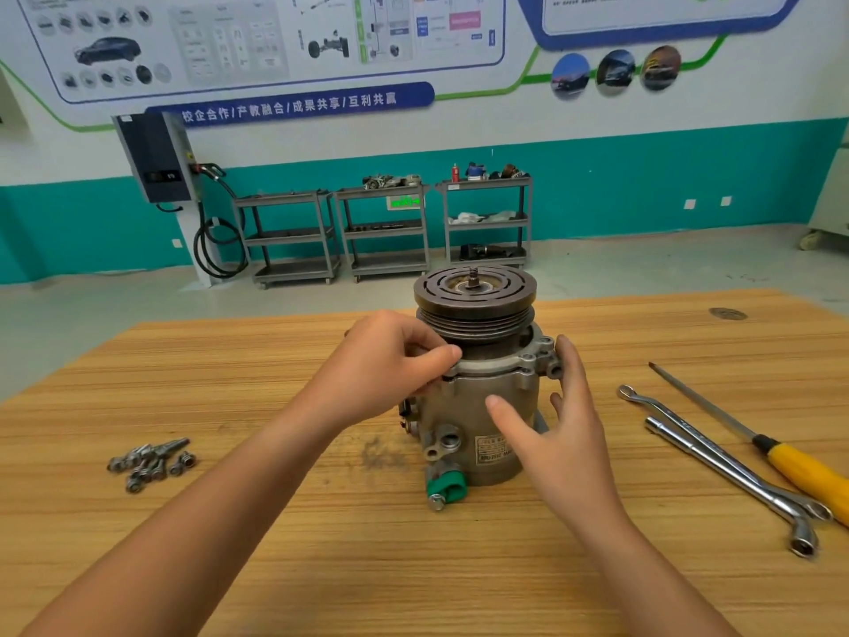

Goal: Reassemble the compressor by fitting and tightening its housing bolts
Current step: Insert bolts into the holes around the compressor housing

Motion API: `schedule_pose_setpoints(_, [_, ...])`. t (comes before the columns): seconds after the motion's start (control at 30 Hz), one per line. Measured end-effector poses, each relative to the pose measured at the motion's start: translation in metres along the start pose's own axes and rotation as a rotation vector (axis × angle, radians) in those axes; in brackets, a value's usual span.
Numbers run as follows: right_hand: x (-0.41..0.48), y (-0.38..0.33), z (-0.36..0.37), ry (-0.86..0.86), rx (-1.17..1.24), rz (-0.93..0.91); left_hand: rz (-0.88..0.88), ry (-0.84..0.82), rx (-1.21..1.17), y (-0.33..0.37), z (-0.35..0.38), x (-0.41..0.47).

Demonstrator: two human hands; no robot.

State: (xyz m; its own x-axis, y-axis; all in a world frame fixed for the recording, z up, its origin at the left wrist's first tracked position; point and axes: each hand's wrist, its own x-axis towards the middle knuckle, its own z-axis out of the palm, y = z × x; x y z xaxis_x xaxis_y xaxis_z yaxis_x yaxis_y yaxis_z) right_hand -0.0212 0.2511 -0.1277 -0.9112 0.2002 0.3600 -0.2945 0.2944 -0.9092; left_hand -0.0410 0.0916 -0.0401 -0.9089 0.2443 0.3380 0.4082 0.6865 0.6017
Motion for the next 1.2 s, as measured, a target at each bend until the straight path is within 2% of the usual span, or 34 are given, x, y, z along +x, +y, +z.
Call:
schedule_pose_setpoints(0.1, [0.0,-0.001,0.0,0.001,-0.004,-0.007,0.09,0.115,0.103,-0.002,-0.001,-0.002])
schedule_pose_setpoints(0.4, [0.002,0.003,-0.001,0.018,0.003,-0.021,0.13,0.134,-0.174,-0.016,0.002,-0.016])
schedule_pose_setpoints(0.47, [0.004,0.004,-0.002,0.023,0.028,-0.005,0.091,0.157,-0.274,-0.029,-0.001,-0.03])
schedule_pose_setpoints(0.53, [0.007,0.006,-0.001,0.023,0.054,0.032,-0.038,0.214,-0.334,-0.054,-0.008,-0.05])
schedule_pose_setpoints(0.63, [0.008,0.009,0.001,0.035,0.014,0.033,-0.321,0.271,-0.14,-0.114,-0.036,-0.087])
schedule_pose_setpoints(0.77, [0.008,0.009,0.002,0.064,-0.022,0.021,-0.611,0.472,0.244,-0.188,-0.083,-0.124])
schedule_pose_setpoints(0.87, [0.009,0.011,0.002,0.078,-0.02,0.017,-0.757,0.355,0.402,-0.222,-0.098,-0.127])
schedule_pose_setpoints(0.97, [0.01,0.014,0.002,0.096,-0.021,0.006,-0.807,0.253,0.461,-0.236,-0.098,-0.122])
schedule_pose_setpoints(1.2, [0.005,0.012,0.006,0.159,-0.144,-0.05,-0.8,0.291,0.563,-0.239,-0.09,-0.117])
